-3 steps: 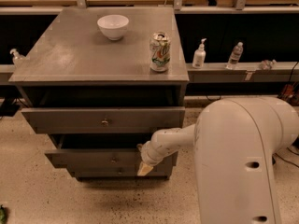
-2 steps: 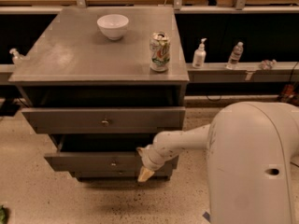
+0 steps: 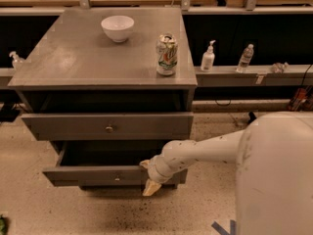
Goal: Open middle drawer
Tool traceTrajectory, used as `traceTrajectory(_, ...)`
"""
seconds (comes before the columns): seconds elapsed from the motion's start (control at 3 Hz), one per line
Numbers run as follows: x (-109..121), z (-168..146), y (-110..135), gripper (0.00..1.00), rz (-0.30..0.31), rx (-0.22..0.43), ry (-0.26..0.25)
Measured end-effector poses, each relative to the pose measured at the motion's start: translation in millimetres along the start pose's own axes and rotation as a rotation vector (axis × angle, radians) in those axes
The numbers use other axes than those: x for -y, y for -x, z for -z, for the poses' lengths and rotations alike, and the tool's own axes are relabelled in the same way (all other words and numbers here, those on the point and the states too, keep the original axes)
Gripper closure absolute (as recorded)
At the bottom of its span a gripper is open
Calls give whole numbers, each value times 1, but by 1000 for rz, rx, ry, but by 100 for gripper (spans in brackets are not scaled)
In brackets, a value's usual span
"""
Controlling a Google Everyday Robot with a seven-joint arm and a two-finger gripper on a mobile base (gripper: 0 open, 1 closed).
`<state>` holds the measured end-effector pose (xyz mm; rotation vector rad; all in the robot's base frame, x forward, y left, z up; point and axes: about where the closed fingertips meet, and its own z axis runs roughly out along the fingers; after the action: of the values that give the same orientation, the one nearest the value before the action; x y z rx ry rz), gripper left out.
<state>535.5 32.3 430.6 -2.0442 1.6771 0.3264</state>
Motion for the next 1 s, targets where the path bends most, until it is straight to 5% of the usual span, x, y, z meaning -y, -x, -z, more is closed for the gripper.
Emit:
traceTrajectory(0.67, -63, 73, 26, 32, 64, 100, -10)
traceTrajectory(1.0, -57, 84, 19, 27, 72, 68, -37)
